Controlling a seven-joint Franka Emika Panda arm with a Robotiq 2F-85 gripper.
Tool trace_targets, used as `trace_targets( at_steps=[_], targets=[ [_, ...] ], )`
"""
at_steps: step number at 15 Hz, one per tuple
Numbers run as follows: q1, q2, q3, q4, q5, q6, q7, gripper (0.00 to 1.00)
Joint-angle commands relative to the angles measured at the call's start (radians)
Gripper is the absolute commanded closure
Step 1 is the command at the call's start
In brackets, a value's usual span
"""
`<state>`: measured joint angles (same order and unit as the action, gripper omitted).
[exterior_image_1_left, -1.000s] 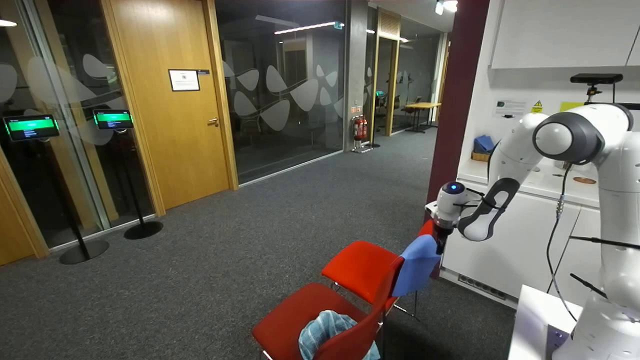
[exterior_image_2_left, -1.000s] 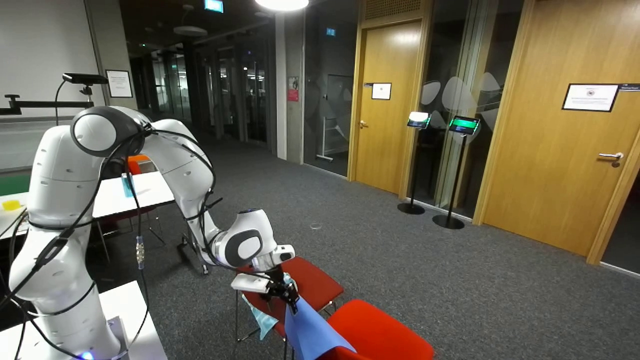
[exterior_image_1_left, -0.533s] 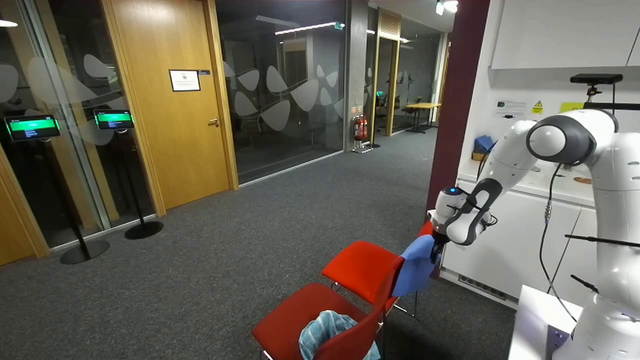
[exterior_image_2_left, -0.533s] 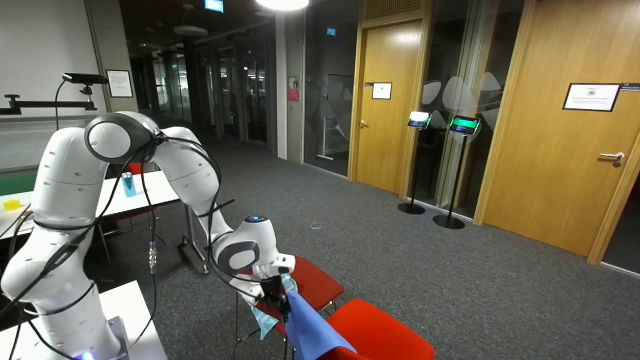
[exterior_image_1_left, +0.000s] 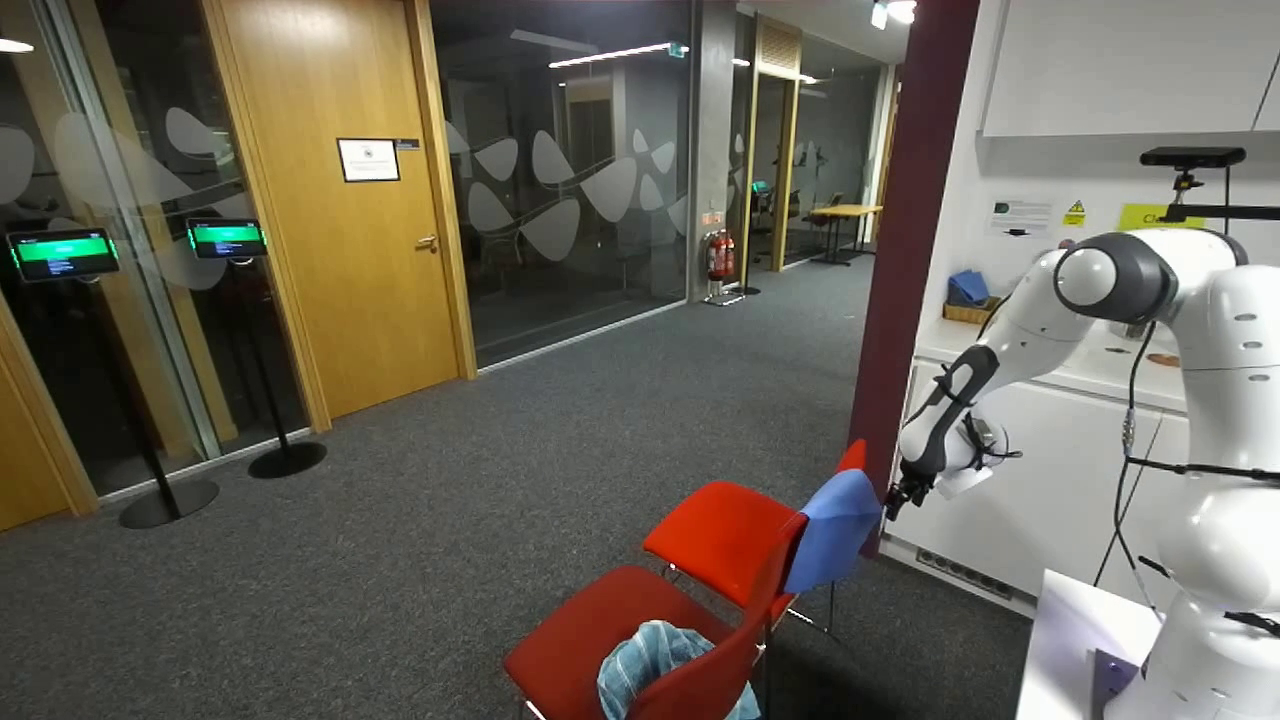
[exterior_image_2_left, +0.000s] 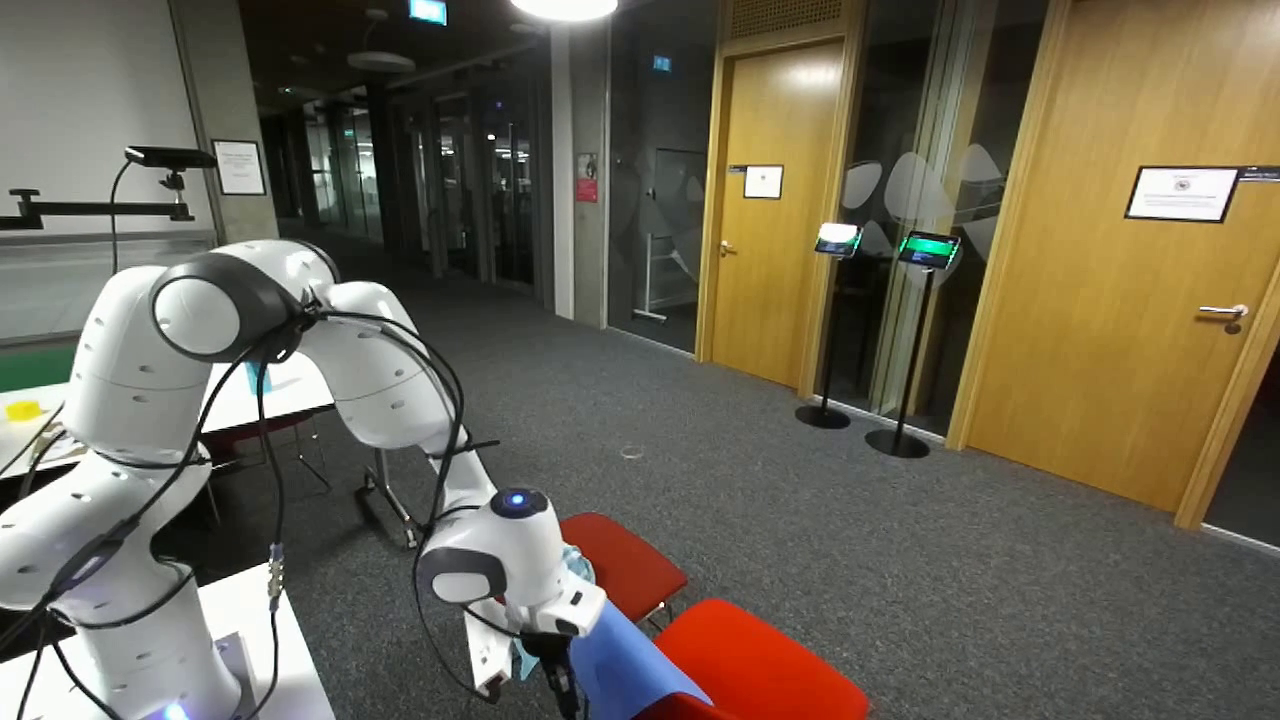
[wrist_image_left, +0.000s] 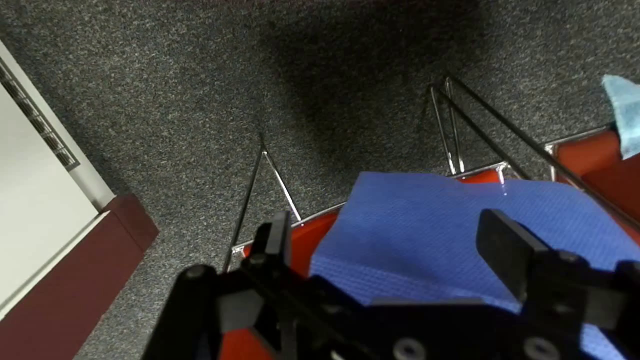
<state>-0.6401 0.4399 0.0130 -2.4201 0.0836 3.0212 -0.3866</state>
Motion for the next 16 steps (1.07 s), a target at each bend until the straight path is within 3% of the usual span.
trace_targets(
  at_steps=[1, 4, 6, 10, 16],
  targets=[
    [-0.268, 0.083, 0.226, 0.081, 0.138, 0.081, -0.202, 0.0],
    [-0.499, 0.188, 0.454, 0.186, 0.23, 0.079, -0.39, 0.0],
    [-0.646, 0.258, 0.576, 0.224, 0.124, 0.075, -0.394, 0.0],
    [-0.77, 0.358, 0.66, 0.264, -0.019, 0.056, -0.374, 0.0],
    [-0.889, 0.485, 0.731, 0.309, -0.185, 0.018, -0.381, 0.0]
  ],
)
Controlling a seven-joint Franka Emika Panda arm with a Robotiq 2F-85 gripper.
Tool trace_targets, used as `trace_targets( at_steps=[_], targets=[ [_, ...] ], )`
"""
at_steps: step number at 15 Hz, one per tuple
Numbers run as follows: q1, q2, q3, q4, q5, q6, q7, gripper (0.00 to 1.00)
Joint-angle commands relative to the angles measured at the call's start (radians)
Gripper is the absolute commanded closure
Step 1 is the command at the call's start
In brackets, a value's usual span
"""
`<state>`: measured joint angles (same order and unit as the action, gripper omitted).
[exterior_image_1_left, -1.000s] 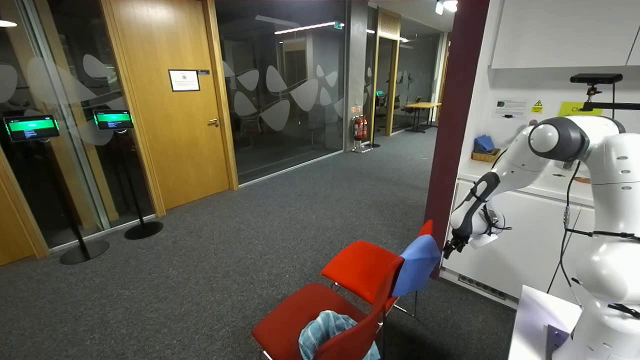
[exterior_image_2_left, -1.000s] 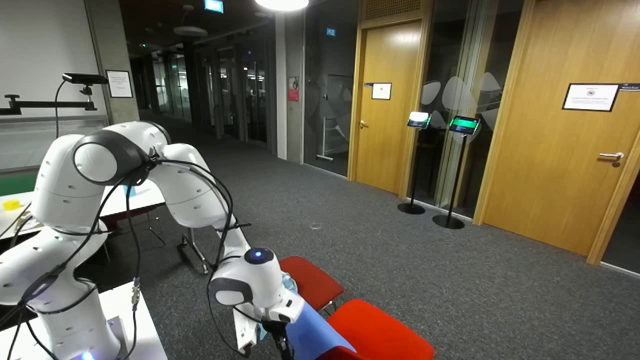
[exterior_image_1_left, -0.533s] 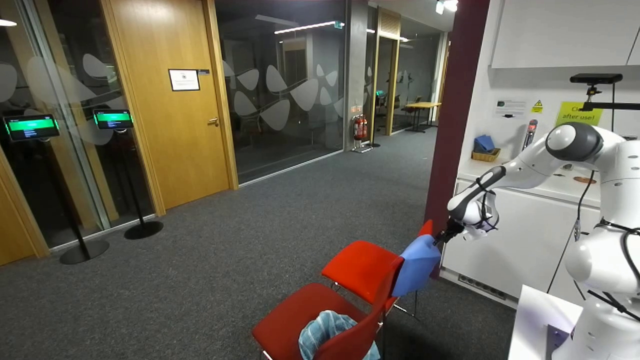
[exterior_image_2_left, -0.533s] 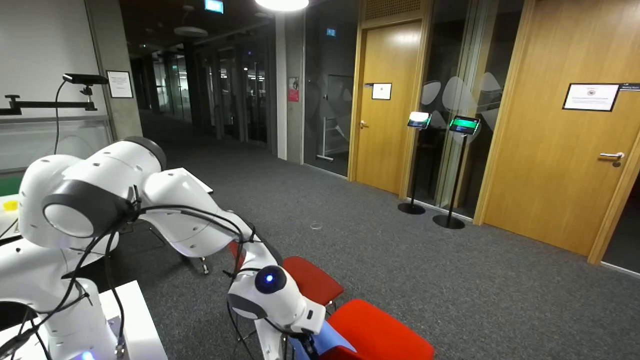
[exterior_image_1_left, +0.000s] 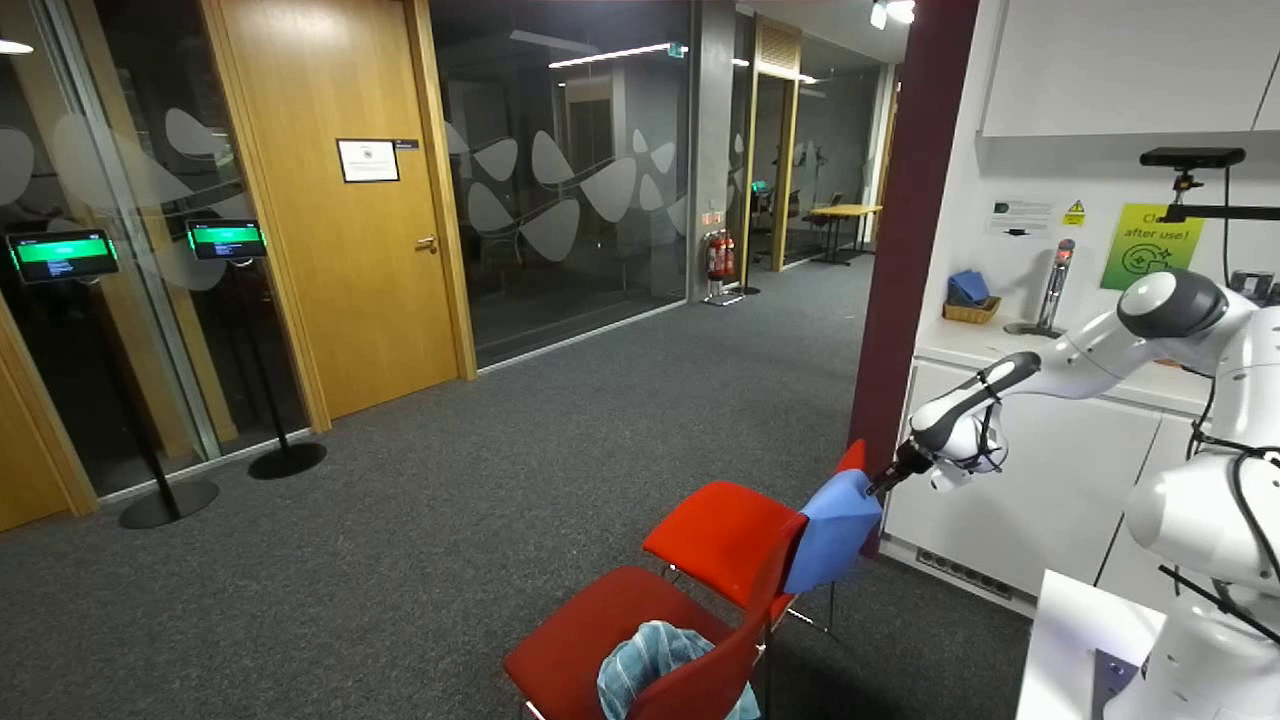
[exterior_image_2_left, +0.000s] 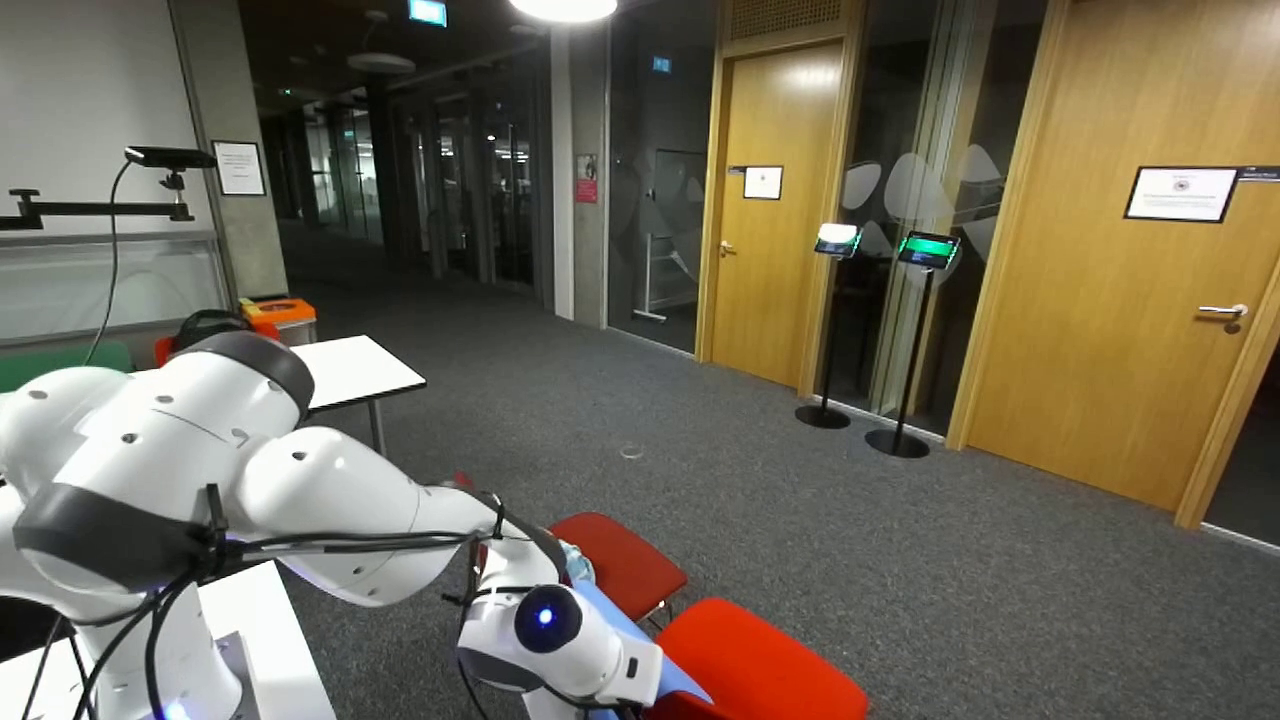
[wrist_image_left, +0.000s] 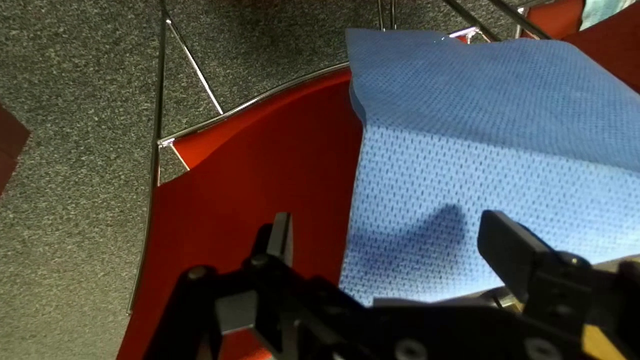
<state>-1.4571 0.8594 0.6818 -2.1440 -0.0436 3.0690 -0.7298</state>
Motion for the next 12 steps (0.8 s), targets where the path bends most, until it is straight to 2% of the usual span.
trace_targets(
  at_steps=[1, 6, 12],
  targets=[
    [-0.086, 0.082, 0.074, 0.039, -0.076, -0.036, -0.038, 0.0],
    [-0.127, 0.142, 0.109, 0.065, -0.127, -0.067, -0.04, 0.0],
    [-0.141, 0.18, 0.126, 0.1, -0.133, -0.111, -0.061, 0.0]
  ],
)
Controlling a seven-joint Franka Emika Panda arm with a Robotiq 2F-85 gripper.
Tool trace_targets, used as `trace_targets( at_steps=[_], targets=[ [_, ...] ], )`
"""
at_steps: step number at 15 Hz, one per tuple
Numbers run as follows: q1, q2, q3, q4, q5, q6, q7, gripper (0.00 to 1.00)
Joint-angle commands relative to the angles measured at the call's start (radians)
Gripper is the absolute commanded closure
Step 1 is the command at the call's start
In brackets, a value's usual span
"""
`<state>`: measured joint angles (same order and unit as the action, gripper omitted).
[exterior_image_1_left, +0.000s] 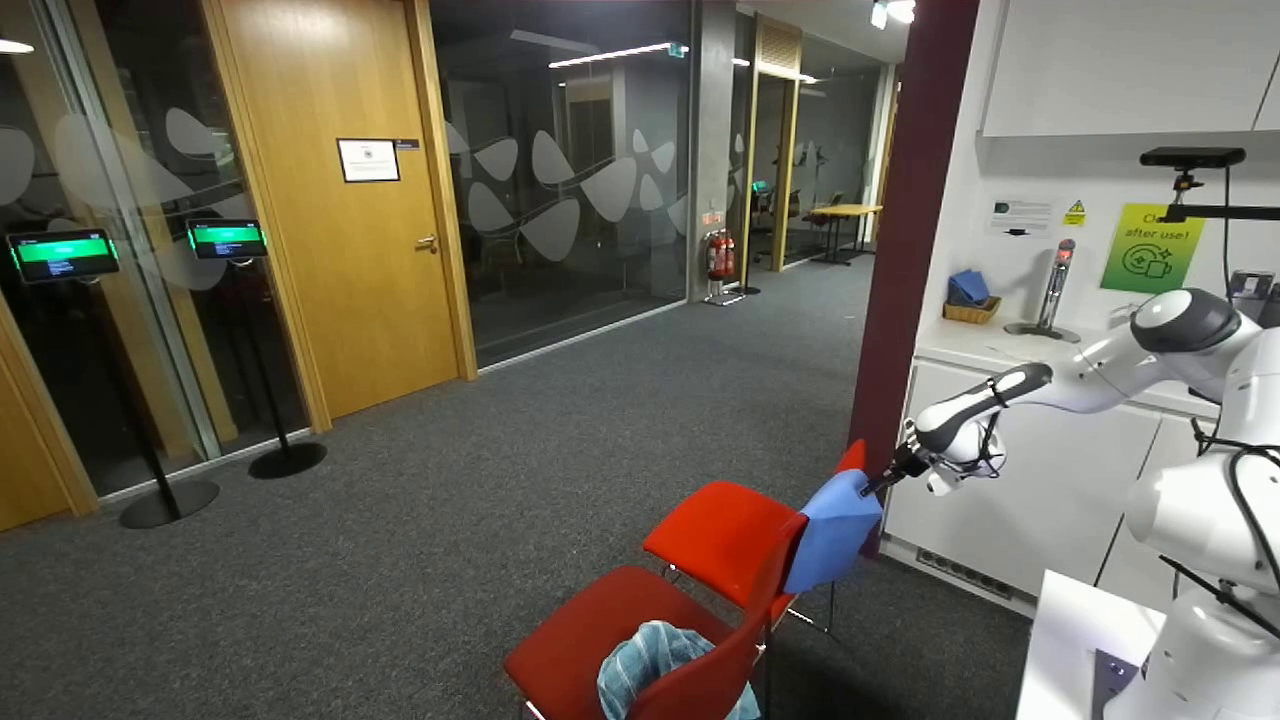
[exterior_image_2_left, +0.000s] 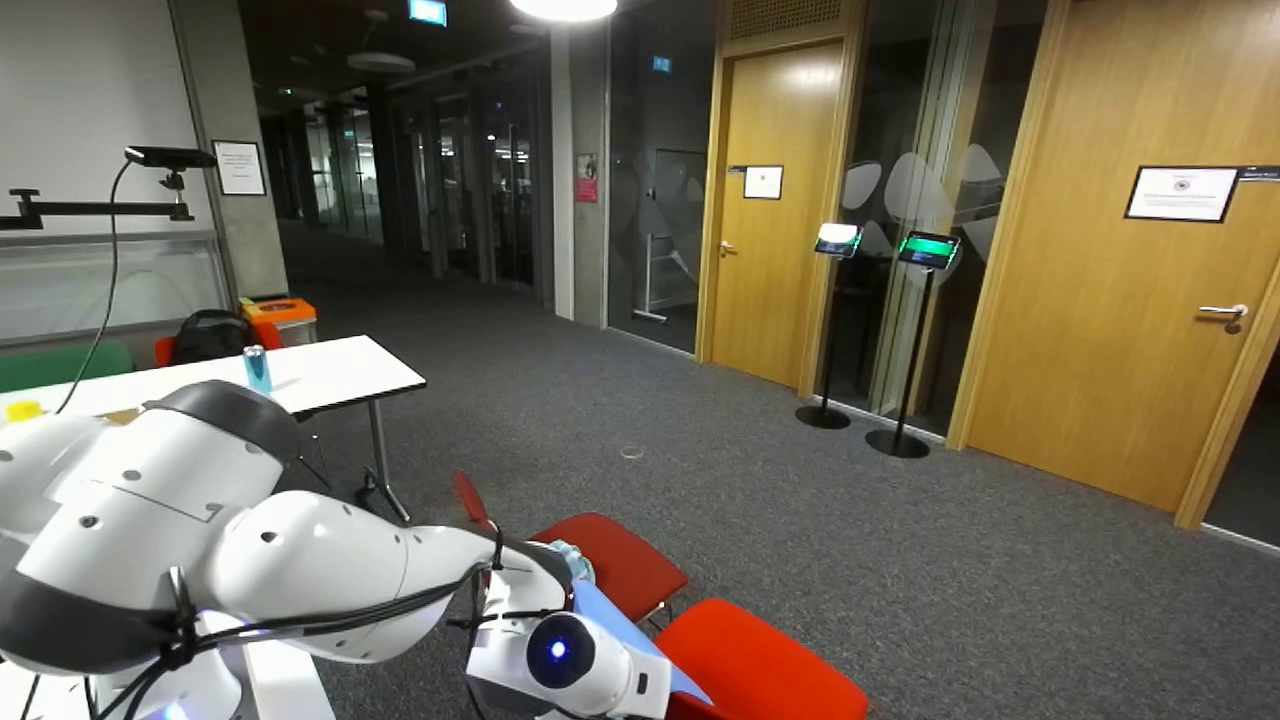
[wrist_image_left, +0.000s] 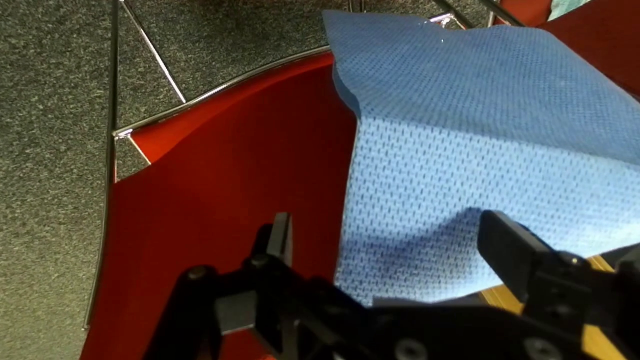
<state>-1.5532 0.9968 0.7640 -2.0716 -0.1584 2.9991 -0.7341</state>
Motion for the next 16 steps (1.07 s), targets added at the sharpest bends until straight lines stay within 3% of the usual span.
trace_targets(
  at_steps=[1, 16],
  targets=[
    [-0.05, 0.05, 0.049, 0.034, -0.017, -0.052, -0.067, 0.0],
    [-0.163, 0.134, 0.099, 0.106, 0.02, -0.204, -0.243, 0.0]
  ],
)
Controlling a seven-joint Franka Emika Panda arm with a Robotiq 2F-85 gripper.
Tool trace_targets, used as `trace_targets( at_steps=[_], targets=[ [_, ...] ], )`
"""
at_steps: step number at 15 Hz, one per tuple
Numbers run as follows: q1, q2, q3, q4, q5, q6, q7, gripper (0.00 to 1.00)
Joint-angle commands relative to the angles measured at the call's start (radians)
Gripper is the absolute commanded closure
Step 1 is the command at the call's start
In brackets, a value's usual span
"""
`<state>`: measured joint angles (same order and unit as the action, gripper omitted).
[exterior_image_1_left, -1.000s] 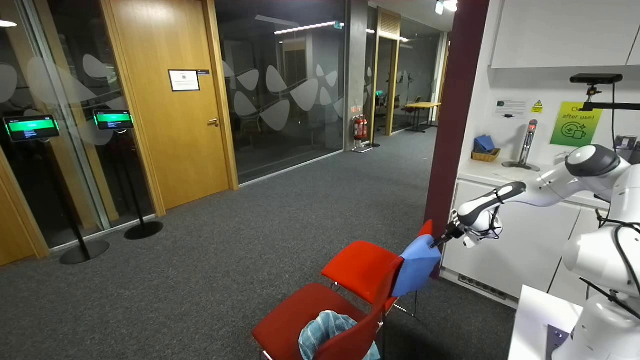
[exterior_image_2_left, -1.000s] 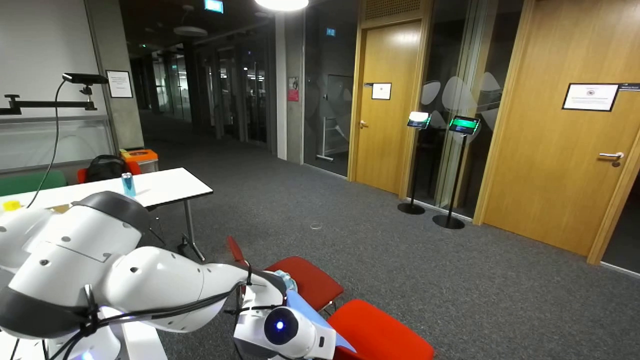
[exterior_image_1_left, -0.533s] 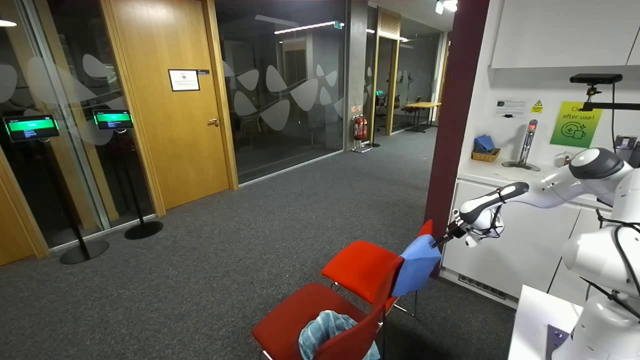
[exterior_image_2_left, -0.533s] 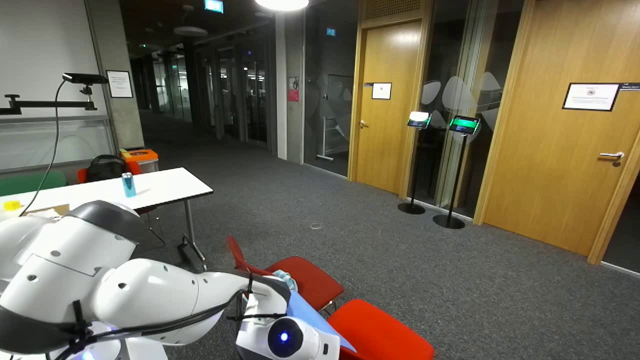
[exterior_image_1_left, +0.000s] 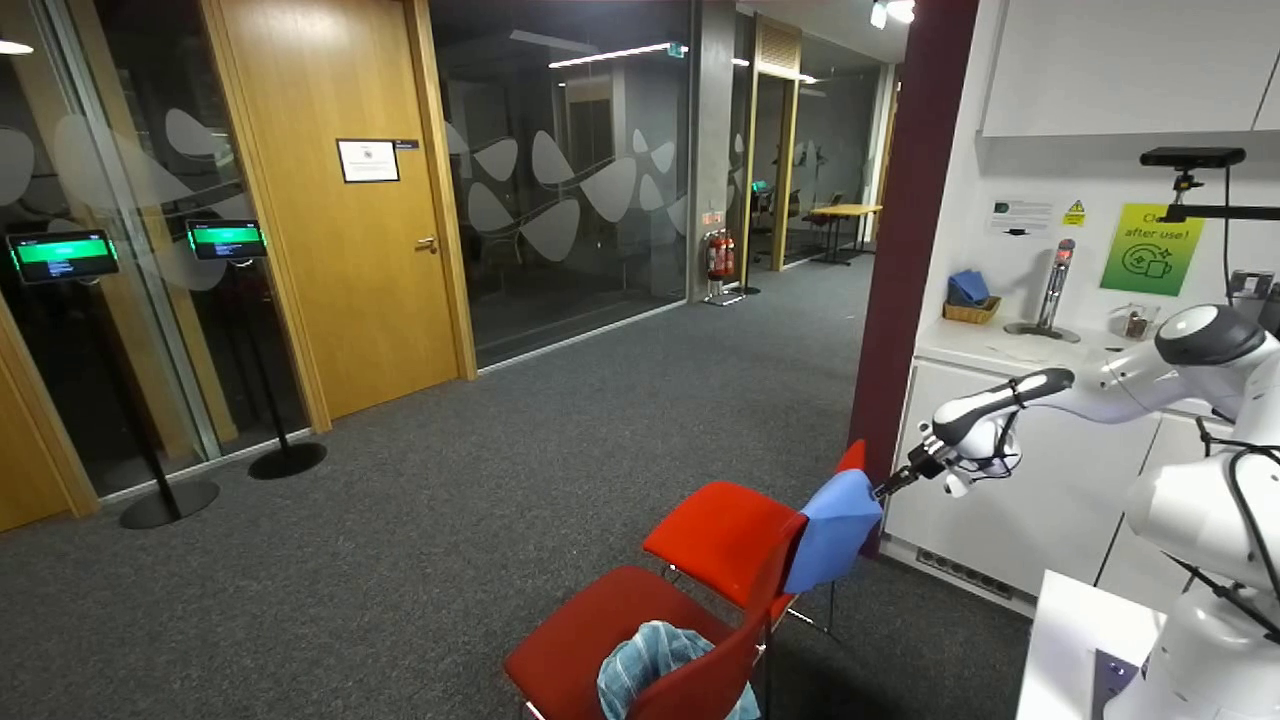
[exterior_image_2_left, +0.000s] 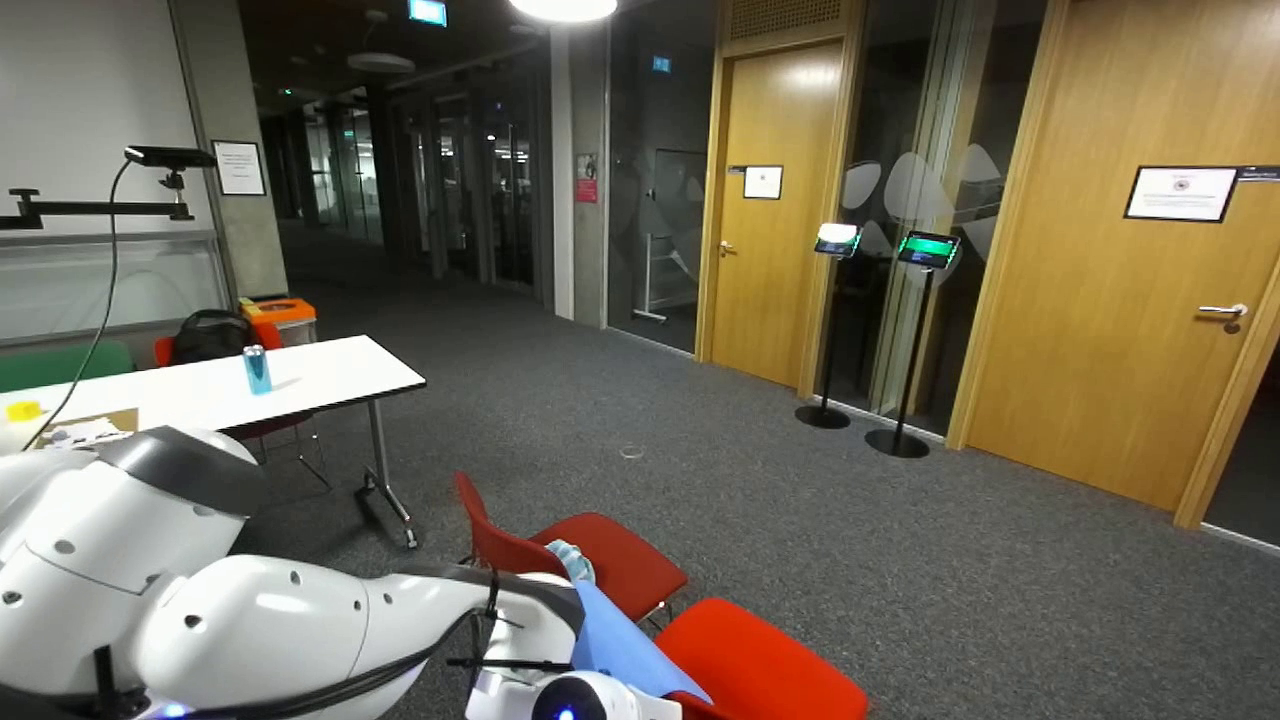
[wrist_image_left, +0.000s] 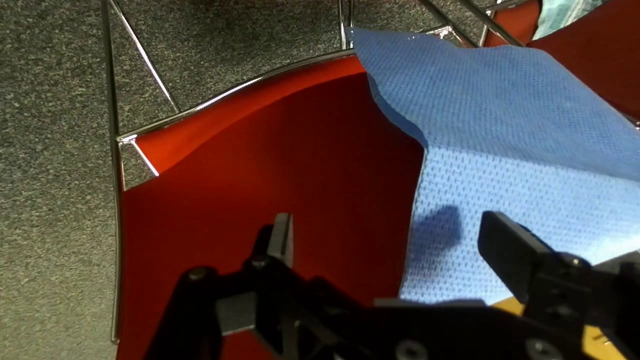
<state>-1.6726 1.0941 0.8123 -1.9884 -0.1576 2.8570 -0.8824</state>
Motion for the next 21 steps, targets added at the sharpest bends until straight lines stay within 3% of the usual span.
trace_targets(
  at_steps=[1, 12, 21],
  targets=[
    [-0.047, 0.038, 0.056, 0.027, 0.024, -0.079, -0.107, 0.0],
    [-0.033, 0.045, 0.07, 0.101, 0.147, -0.295, -0.252, 0.0],
    [0.032, 0.029, 0.042, 0.122, 0.244, -0.318, -0.283, 0.0]
  ],
)
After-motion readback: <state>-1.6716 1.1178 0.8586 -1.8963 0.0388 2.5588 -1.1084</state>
